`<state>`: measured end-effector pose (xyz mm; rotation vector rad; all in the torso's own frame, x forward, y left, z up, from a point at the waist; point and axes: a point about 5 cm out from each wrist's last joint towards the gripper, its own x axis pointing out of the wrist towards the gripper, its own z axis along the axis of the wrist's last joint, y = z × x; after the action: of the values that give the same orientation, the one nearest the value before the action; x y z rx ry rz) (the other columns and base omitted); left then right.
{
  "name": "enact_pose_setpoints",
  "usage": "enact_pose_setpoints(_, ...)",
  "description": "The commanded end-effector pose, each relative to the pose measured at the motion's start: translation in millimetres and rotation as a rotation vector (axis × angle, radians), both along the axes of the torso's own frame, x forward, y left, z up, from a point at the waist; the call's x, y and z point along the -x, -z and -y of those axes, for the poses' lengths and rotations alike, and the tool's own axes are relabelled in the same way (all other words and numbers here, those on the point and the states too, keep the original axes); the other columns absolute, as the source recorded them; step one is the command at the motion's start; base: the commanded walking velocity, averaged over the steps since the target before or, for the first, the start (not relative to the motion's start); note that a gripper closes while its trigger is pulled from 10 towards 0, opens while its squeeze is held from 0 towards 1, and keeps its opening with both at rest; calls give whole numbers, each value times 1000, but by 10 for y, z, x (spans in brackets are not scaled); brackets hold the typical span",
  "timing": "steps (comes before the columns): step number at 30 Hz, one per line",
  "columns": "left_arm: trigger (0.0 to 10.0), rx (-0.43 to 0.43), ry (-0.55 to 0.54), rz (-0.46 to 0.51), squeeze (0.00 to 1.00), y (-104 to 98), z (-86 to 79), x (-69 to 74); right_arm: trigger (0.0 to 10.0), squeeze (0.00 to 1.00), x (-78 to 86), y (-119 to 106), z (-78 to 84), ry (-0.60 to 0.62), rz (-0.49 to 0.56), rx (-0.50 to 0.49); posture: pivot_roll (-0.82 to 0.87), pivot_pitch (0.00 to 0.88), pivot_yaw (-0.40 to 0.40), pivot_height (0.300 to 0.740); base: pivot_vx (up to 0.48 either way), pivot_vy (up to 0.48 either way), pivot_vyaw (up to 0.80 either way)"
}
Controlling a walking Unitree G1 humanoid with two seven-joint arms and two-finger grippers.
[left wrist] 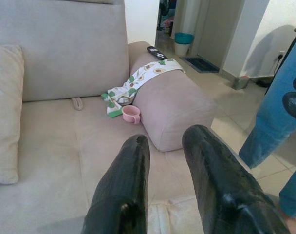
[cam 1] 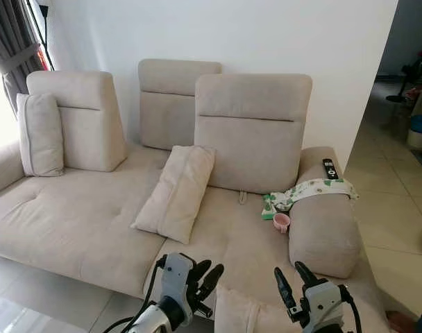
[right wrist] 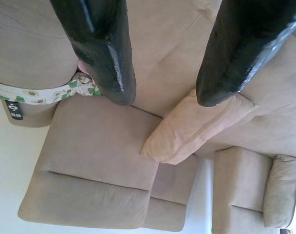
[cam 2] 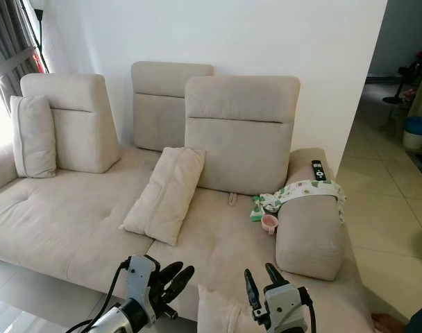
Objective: Move the pillow to the sofa from floor
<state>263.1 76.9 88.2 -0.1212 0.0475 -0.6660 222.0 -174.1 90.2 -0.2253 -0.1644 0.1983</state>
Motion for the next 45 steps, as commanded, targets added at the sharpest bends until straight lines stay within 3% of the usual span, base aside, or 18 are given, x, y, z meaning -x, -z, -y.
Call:
enact_pose_setpoints(1,10000,-25,6,-9,0,51,-12,23,10000,0,19,14,-6,-1,-2,0,122,0,58,740,0,0,0)
enact_pose_setpoints(24,10000,-28,10,-9,0,53,-12,28,10000,0,18,14,-15,1,-2,-2,124,0,59,740,158,0,0)
enact_pose_setpoints(45,10000,-35,9,5,0,49,-19,17,10000,0,13,24,-28,5,-3,2,124,0,62,740,0,0,0)
